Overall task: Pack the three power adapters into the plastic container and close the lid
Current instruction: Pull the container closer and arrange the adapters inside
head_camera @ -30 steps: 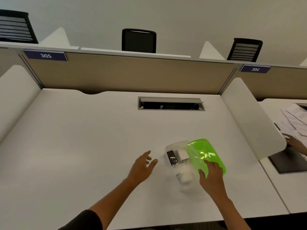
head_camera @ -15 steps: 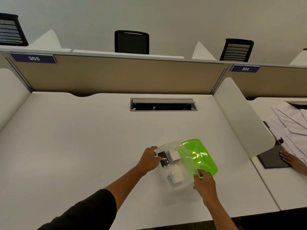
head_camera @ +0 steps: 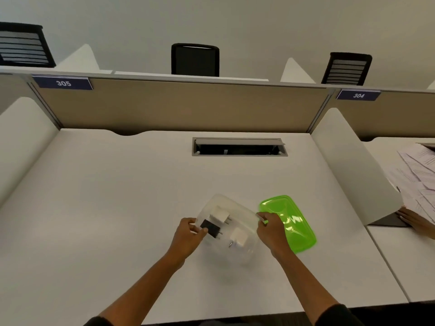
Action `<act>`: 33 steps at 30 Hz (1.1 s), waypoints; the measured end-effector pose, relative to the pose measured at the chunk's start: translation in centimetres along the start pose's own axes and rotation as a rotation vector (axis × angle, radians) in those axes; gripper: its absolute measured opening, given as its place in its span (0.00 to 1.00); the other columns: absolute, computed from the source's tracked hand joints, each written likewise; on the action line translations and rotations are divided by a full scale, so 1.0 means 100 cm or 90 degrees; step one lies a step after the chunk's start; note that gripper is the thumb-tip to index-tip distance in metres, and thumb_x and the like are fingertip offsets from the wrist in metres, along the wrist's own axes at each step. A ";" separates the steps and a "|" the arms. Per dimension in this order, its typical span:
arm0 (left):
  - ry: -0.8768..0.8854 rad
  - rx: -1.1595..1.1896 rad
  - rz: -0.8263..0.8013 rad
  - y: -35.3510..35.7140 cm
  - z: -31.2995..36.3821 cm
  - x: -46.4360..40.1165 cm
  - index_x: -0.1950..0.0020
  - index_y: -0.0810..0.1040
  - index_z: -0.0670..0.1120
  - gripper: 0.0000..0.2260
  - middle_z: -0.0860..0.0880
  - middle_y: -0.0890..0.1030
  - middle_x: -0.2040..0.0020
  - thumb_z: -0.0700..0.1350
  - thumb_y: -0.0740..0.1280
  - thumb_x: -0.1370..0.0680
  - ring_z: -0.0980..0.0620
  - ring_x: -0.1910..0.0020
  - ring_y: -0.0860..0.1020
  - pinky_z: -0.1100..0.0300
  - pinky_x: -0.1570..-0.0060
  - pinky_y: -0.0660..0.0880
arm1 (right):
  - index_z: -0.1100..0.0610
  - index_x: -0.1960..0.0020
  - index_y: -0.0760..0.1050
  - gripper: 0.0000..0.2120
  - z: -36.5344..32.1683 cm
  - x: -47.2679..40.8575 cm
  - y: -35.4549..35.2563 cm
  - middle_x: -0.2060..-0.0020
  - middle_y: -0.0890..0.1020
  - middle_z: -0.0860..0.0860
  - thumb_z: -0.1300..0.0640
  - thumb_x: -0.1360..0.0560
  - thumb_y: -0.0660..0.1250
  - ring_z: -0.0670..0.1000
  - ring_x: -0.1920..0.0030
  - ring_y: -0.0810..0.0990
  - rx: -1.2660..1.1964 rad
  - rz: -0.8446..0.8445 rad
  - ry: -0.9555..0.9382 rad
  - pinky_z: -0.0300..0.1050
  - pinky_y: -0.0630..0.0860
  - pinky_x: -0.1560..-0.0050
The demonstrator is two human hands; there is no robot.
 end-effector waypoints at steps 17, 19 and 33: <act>-0.108 0.123 0.085 -0.049 -0.048 0.041 0.25 0.68 0.45 0.25 0.47 0.84 0.42 0.53 0.70 0.18 0.51 0.48 0.87 0.59 0.51 0.82 | 0.64 0.34 0.80 0.16 -0.098 -0.019 0.069 0.35 0.80 0.59 0.69 0.20 0.63 0.56 0.33 0.79 0.011 -0.128 -0.114 0.46 0.74 0.30; -0.111 0.121 0.081 -0.049 -0.049 0.042 0.25 0.68 0.45 0.25 0.46 0.83 0.41 0.53 0.69 0.18 0.51 0.48 0.87 0.60 0.53 0.82 | 0.64 0.34 0.80 0.16 -0.100 -0.020 0.071 0.35 0.80 0.59 0.69 0.20 0.62 0.56 0.32 0.78 0.013 -0.133 -0.114 0.47 0.74 0.29; -0.098 0.013 0.082 -0.064 -0.048 0.032 0.24 0.67 0.47 0.27 0.46 0.80 0.38 0.56 0.70 0.19 0.42 0.39 0.82 0.45 0.36 0.81 | 0.63 0.33 0.79 0.20 -0.058 -0.021 0.021 0.39 0.81 0.58 0.61 0.24 0.76 0.59 0.41 0.80 0.151 -0.155 -0.213 0.48 0.76 0.39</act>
Point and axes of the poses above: each hand's wrist, its own x-axis away from the middle knuckle, its own y-axis out of the palm, z = x × y, the point moved 8 cm from there along -x, towards the middle knuckle
